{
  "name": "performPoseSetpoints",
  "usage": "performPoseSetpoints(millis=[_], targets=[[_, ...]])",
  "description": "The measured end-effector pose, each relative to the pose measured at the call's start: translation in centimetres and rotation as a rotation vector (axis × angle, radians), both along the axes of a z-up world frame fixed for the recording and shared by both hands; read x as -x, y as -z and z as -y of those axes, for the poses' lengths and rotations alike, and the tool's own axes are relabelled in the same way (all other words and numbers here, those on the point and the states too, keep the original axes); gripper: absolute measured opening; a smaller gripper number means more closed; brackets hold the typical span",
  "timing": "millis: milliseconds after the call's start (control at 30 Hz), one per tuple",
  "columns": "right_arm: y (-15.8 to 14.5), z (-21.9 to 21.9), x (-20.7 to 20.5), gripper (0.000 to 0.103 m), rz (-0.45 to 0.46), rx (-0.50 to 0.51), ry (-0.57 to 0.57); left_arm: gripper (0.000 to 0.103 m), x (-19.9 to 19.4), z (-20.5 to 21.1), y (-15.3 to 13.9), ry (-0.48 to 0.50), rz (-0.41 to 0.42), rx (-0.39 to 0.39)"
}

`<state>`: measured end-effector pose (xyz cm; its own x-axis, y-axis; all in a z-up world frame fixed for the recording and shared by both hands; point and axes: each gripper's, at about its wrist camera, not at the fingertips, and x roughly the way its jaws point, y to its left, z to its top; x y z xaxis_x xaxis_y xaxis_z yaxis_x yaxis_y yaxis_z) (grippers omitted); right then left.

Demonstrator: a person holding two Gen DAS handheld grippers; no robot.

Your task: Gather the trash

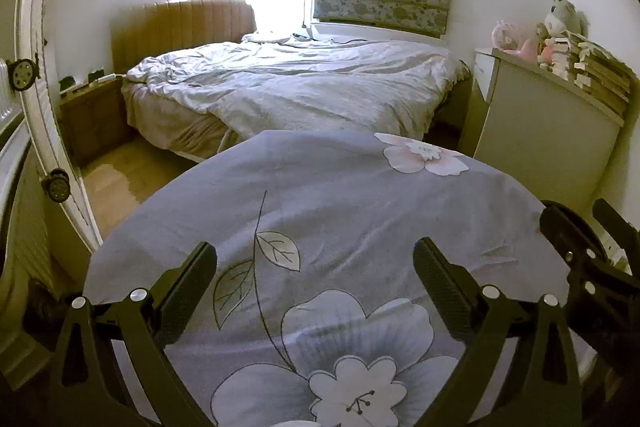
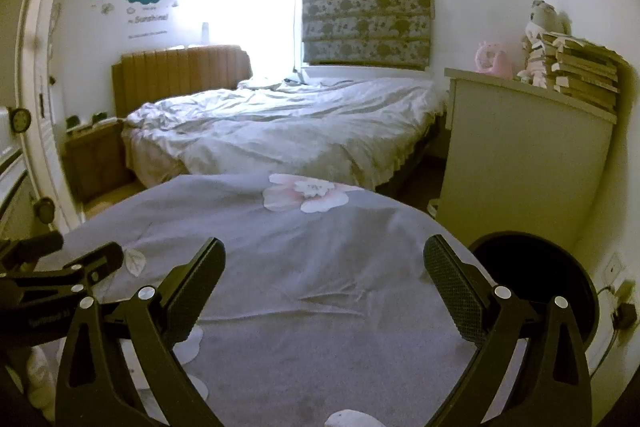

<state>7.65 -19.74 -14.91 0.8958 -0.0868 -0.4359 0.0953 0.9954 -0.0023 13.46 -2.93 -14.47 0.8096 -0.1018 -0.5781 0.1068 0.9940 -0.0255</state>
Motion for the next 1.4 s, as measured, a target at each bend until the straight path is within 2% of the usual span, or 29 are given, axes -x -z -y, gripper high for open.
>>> performPoseSetpoints(millis=[1400], targets=[[-0.33, 0.01, 0.11, 0.098, -0.003, 0.001, 0.0, 0.098, -0.76, -0.29, 0.59, 0.022, -0.021, 0.002]])
